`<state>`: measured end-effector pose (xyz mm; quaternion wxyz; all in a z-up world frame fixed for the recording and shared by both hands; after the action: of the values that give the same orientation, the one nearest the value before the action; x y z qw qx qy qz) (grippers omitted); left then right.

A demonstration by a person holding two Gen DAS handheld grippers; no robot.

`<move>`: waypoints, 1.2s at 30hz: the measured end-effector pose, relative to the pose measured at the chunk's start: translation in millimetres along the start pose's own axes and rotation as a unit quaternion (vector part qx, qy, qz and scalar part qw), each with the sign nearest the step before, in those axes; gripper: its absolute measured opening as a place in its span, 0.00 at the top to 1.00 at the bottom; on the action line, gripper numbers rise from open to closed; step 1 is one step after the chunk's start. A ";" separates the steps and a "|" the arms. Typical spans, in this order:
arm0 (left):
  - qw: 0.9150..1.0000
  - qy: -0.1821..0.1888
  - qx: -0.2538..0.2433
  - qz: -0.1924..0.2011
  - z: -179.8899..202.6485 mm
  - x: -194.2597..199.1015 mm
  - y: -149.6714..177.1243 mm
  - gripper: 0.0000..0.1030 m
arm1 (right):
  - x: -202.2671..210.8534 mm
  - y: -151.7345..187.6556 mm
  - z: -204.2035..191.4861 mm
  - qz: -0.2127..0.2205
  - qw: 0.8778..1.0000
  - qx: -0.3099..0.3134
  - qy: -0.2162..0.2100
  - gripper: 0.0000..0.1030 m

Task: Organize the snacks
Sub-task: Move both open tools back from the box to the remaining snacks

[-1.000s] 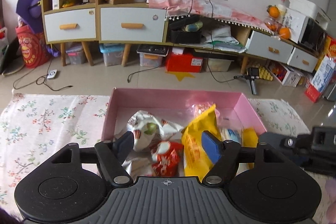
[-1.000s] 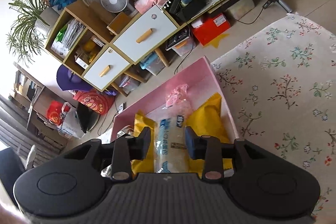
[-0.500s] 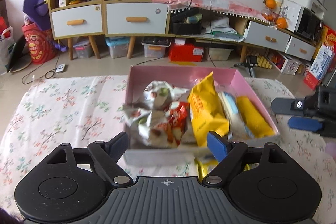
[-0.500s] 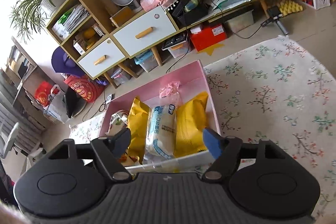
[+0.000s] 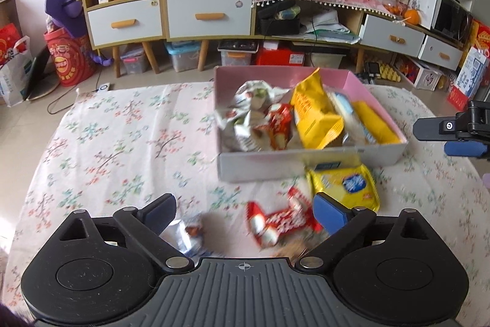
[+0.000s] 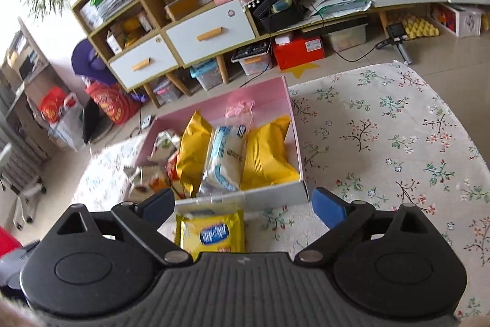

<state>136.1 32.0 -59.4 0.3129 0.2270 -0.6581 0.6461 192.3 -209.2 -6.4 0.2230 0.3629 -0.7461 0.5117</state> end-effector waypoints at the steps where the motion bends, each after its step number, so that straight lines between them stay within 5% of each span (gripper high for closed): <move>1: 1.000 0.000 -0.002 0.000 -3.5 1.6 3.5 0.05 | 0.0 2.3 -0.8 -0.002 1.000 0.007 0.003 0.05; 18: 1.000 -0.021 -0.019 -0.012 -69.6 -10.5 53.9 0.05 | -18.8 60.8 -30.6 -0.060 0.989 0.135 0.026 0.03; 31: 0.998 -0.050 -0.029 -0.004 -70.2 -27.7 54.4 0.05 | -42.8 92.9 -58.6 -0.116 0.981 0.155 0.032 0.04; 36: 0.998 -0.055 -0.036 -0.016 -76.6 -29.9 60.1 0.05 | -44.4 105.7 -69.1 -0.120 0.970 0.207 0.044 0.03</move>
<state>123.9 108.6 -125.4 0.2941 0.2610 -0.6937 0.6034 136.5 -108.8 -75.3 0.2349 0.4653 -0.5646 0.6400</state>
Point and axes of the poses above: each gripper's, at about its wrist camera, not at the fingertips, and x roughly against the way its jaws point, z to its right, y to its underside, the point moved 7 cm from there along -x, roughly the way its jaws point
